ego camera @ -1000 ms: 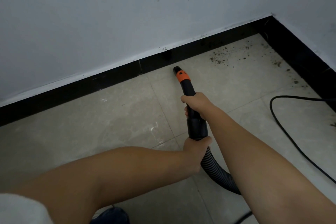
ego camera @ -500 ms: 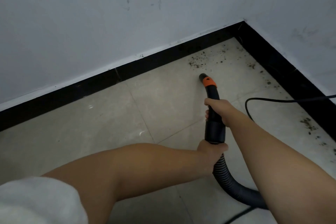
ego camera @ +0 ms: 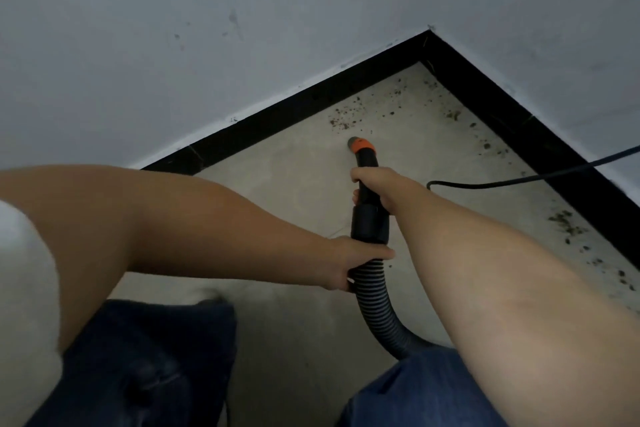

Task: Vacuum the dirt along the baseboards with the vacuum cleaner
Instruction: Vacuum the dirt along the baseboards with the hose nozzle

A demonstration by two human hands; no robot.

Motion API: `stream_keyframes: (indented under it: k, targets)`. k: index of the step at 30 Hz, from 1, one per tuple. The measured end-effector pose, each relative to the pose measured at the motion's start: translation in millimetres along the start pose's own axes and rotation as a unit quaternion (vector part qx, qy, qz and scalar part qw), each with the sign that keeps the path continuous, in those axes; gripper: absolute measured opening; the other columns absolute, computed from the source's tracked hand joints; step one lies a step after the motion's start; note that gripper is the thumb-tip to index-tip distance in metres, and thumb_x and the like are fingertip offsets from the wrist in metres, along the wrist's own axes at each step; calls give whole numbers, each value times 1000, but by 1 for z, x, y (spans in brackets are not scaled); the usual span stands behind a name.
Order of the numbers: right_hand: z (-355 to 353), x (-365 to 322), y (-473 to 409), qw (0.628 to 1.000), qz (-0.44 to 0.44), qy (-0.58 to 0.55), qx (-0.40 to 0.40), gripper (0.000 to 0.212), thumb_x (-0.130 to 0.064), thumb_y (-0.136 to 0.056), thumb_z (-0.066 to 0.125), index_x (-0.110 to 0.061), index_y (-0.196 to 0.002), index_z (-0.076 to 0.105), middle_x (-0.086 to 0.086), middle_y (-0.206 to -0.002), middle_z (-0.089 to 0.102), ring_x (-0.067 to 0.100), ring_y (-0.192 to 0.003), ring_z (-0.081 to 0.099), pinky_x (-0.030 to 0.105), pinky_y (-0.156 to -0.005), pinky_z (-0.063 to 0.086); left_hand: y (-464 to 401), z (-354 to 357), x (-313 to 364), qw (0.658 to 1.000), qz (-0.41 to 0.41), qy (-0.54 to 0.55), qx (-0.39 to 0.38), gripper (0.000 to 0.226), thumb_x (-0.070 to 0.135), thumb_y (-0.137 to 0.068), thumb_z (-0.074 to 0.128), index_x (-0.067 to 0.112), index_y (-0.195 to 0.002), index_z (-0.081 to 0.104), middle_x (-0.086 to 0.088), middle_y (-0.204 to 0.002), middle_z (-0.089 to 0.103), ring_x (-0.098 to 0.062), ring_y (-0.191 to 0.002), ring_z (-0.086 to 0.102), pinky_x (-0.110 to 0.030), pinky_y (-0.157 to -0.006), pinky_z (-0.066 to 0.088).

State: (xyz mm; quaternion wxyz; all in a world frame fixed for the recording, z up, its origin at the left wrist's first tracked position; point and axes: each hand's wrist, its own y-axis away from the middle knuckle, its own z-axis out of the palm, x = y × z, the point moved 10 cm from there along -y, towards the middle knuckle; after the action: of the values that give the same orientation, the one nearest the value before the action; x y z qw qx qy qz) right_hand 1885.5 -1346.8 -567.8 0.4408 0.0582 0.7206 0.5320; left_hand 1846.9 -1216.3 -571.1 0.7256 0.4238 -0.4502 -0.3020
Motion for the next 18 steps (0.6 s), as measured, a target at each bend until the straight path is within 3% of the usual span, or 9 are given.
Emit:
stream_keyframes:
  k: [6,18]
  targets:
    - [1,-17,-25,1000,-8,-8,5,41,-9,-88,57,-2,-126,44,12,-71,56,20,-55,55,32,-54,51,-24,-23,12,999,7,13,36,45,25,-83,73,11,-123,58,-9,-124,63,-20,-110,60,-31,-84,53]
    - [9,-7,-39,997,-25,-57,35,36,-9,-85,61,1,-118,49,13,-70,57,20,-50,56,25,-45,51,-39,-38,-4,999,-19,30,-6,47,24,-82,75,11,-123,59,-10,-124,64,-22,-113,60,-36,-96,51]
